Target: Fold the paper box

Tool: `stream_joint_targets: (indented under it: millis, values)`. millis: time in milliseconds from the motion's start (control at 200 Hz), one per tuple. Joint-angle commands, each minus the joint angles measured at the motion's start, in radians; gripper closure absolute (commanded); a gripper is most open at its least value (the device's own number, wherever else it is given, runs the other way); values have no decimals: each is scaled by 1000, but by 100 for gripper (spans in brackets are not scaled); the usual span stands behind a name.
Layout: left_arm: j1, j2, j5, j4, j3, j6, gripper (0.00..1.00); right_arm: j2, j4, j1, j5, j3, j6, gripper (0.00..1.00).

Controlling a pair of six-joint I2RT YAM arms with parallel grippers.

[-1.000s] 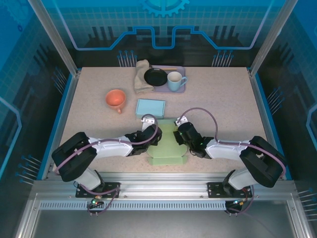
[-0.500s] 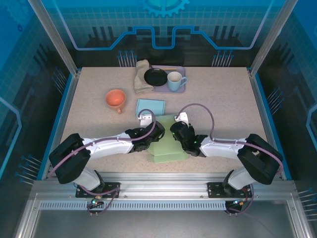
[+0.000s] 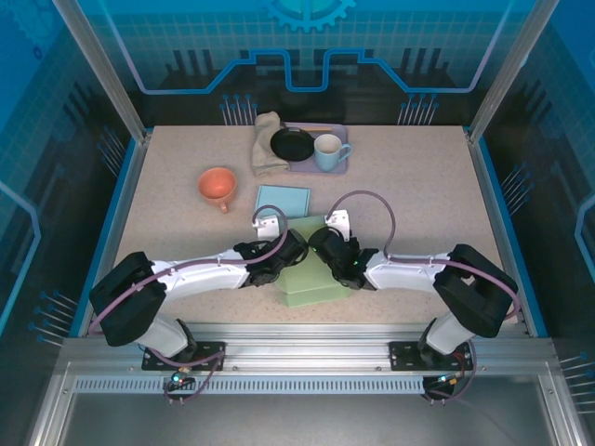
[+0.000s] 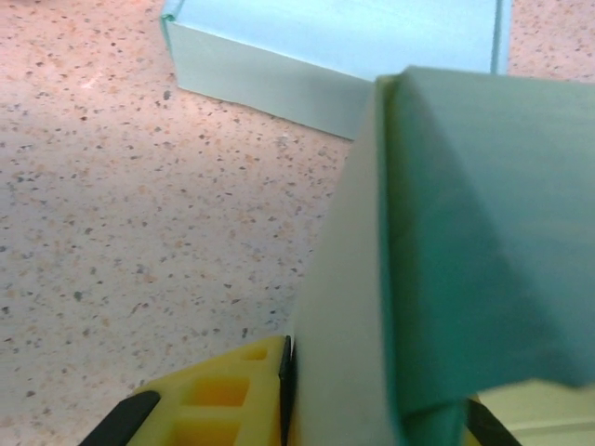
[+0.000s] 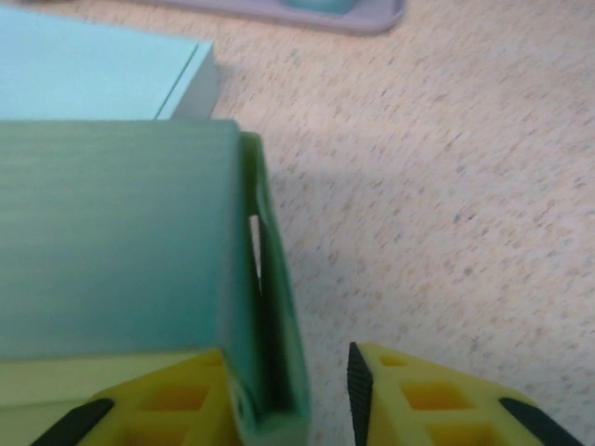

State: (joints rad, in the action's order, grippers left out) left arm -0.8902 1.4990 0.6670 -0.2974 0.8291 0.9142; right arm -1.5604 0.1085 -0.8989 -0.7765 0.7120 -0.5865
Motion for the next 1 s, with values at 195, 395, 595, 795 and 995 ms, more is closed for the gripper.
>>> stream_joint_targets:
  millis: [195,395,595,795,995]
  values:
    - [19,25,90,-52,22,-27,83,140,107,-6,264,-105,83,54]
    - [59,31,80,-3,24,-113,83,380,-67,-8,261,-162,48,49]
    - [69,-8,21,104,33,-353,84,746,-480,-6,138,-133,5,46]
    - [71,-84,-5,128,57,-489,83,1105,-782,-5,107,-91,-52,37]
    - [70,-162,-60,170,49,-549,84,1300,-933,-2,46,-49,14,29]
